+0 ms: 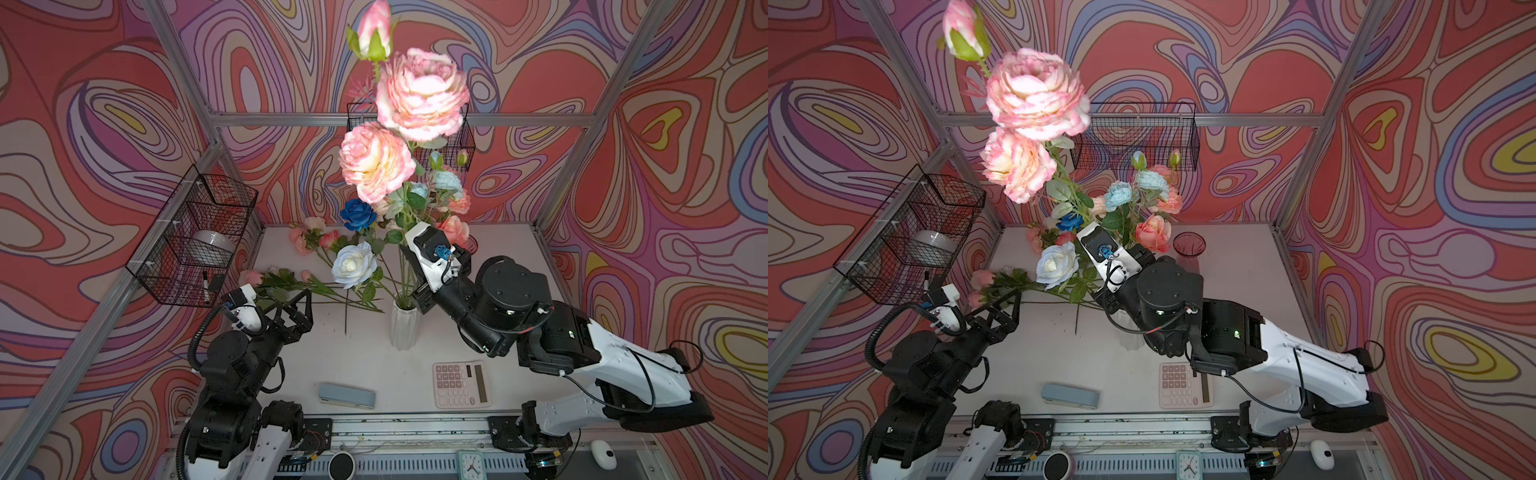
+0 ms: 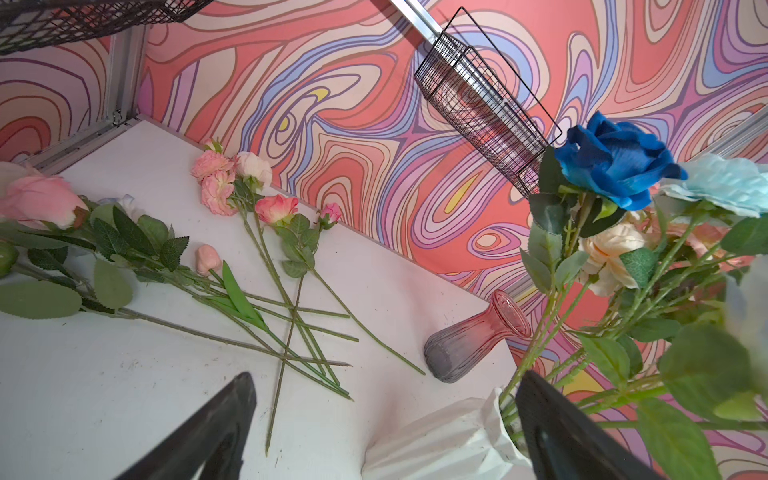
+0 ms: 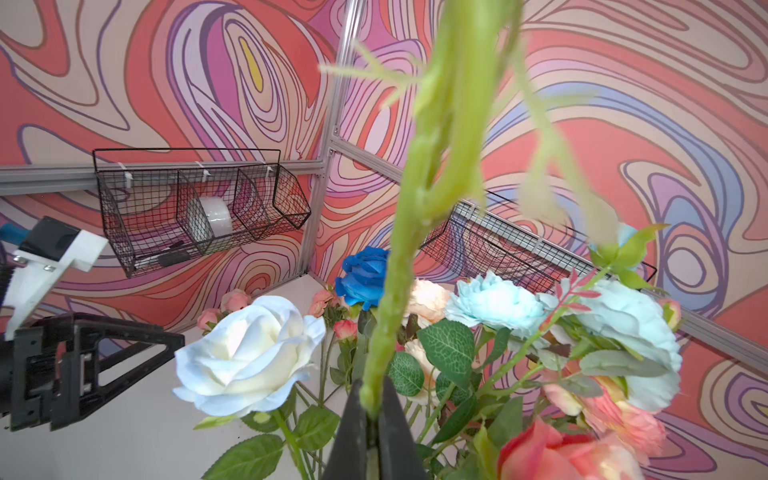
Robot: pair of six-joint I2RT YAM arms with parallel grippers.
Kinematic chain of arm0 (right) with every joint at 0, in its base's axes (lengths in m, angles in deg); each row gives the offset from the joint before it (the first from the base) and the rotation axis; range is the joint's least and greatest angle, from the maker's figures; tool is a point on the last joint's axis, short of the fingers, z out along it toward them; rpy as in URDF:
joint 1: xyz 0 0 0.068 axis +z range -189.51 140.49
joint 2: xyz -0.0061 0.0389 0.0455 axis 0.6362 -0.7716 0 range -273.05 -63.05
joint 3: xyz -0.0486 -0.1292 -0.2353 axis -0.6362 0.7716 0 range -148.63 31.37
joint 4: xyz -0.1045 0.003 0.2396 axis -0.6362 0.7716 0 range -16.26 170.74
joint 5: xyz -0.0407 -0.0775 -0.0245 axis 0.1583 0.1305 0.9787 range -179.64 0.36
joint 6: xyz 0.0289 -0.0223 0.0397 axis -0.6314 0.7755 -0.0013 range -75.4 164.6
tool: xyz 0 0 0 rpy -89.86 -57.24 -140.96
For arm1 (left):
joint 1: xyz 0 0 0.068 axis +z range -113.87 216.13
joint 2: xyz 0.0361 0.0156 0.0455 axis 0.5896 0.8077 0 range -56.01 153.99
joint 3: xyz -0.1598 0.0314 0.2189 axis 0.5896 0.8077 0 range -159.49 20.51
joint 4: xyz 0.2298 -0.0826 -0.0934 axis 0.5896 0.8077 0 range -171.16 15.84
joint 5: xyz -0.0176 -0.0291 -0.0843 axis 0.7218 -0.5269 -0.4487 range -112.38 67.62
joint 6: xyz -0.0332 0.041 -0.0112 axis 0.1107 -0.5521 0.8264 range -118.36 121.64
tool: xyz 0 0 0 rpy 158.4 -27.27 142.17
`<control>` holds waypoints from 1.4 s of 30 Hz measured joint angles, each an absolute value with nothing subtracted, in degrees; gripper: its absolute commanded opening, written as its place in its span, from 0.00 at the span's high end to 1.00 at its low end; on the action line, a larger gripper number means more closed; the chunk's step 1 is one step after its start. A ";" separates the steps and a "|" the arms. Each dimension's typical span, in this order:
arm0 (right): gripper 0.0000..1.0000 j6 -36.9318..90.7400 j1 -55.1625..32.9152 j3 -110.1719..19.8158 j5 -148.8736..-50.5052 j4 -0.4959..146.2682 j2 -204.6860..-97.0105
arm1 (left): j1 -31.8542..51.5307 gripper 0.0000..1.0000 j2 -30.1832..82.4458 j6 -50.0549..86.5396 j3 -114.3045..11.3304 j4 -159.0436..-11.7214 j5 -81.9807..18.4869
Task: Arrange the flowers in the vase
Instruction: 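Carry the carnation over the white vase with the right gripper while the left opens, then lower the carnation stem into the white vase with the right gripper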
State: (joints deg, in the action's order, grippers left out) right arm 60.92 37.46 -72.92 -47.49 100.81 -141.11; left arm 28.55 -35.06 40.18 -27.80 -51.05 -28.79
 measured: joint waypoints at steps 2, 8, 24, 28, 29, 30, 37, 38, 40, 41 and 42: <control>1.00 60.50 35.89 -72.26 -48.82 100.76 -141.11 | 28.55 0.00 -35.02 40.18 -27.80 -51.10 -28.77; 1.00 58.17 32.02 -68.35 -53.78 100.02 -141.04 | 28.55 0.00 -35.02 40.18 -27.80 -51.10 -28.77; 1.00 50.10 31.41 -44.48 -54.33 89.97 -137.92 | 28.55 0.00 -34.82 40.22 -27.28 -51.38 -30.30; 1.00 48.79 31.28 -40.50 -52.64 86.42 -136.78 | 28.55 0.00 -34.56 40.33 -26.91 -51.49 -30.85; 1.00 48.37 31.15 -39.74 -52.32 85.66 -136.48 | 28.55 0.00 -34.47 40.44 -26.77 -51.60 -31.06; 1.00 48.05 31.06 -39.08 -52.03 85.13 -136.24 | 28.55 0.00 -34.43 40.46 -26.64 -51.78 -31.22; 1.00 44.88 30.07 -35.02 -51.46 82.71 -135.51 | 28.55 0.00 -33.66 40.88 -26.38 -52.43 -32.24; 1.00 44.40 29.90 -34.36 -51.42 82.64 -135.51 | 28.55 0.00 -33.58 40.90 -26.23 -52.58 -32.48; 1.00 43.39 29.73 -33.11 -51.29 82.12 -135.51 | 28.55 0.00 -33.29 40.90 -26.10 -52.74 -32.79; 1.00 42.93 29.57 -32.63 -51.27 82.03 -135.51 | 28.55 0.00 -33.16 40.90 -26.01 -52.78 -32.88; 1.00 42.47 29.53 -32.13 -51.22 81.81 -135.51 | 28.55 0.00 -33.07 40.90 -25.92 -52.80 -32.92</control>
